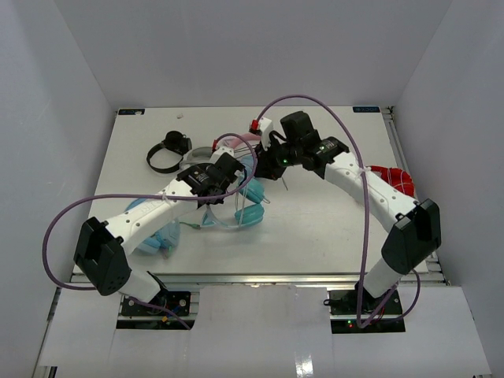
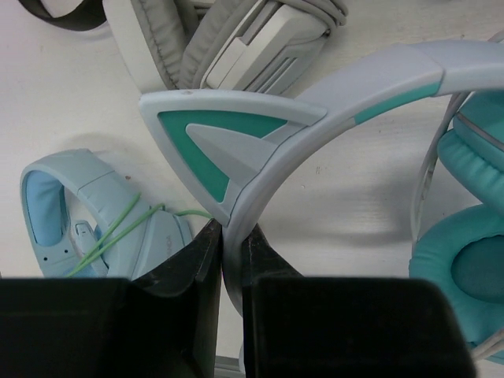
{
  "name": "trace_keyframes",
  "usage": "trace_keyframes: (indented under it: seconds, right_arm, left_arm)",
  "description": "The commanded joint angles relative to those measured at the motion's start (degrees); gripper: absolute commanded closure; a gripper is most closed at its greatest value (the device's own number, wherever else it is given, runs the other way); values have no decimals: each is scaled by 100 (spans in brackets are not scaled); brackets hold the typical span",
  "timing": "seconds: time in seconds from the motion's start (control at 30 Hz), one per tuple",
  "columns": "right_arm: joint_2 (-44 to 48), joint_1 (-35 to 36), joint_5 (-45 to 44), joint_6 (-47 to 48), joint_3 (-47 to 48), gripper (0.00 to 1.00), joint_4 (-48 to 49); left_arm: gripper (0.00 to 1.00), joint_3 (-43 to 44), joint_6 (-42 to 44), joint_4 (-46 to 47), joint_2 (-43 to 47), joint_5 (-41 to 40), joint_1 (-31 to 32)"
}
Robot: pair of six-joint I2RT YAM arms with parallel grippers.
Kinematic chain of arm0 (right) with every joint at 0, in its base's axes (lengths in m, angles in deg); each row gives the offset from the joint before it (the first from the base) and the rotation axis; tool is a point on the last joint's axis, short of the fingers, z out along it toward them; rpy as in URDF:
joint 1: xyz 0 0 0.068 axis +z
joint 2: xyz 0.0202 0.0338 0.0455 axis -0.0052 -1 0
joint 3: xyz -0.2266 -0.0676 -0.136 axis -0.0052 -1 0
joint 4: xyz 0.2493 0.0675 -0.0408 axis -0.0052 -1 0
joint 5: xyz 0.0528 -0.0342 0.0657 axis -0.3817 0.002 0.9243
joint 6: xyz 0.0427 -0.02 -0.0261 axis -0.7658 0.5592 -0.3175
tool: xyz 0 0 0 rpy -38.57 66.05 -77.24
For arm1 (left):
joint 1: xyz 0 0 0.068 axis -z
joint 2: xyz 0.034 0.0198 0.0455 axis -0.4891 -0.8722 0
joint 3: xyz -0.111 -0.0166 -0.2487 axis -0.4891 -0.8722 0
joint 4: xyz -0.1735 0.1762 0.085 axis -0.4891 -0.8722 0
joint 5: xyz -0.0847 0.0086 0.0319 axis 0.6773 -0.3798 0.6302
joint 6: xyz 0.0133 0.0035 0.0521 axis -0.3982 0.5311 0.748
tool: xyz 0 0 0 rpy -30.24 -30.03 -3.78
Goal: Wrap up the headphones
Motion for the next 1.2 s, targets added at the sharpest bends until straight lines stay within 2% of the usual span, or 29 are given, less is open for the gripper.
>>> trace_keyframes:
  seconds: [0.0, 0.23, 0.43, 0.73, 1.0, 1.17]
  right_arm:
    - [616, 357, -123, -588, -752, 92, 901]
    - [853, 1092, -719, -1241, -1722, 92, 1887]
    - [953, 1544, -1341, -1569, -2218, 92, 2274]
    - [959, 1917, -2084, -1967, -2662, 92, 2725]
    - [1113, 2072, -3024, -2161, -2793, 92, 2812]
    - [1247, 2175, -3383, -2177, -2916, 92, 3193]
  left_arm:
    - [100, 418, -665, -211, -77, -323, -215]
    - [100, 541, -1066, -162, -30, -344, -365]
    - [100, 586, -1259, -237, 102, -400, -427]
    - [100, 486, -1447, -136, 368, -306, -439]
    - [100, 365, -1526, 155, 790, 109, -512]
    - [100, 196, -1617, 390, 1099, 420, -548]
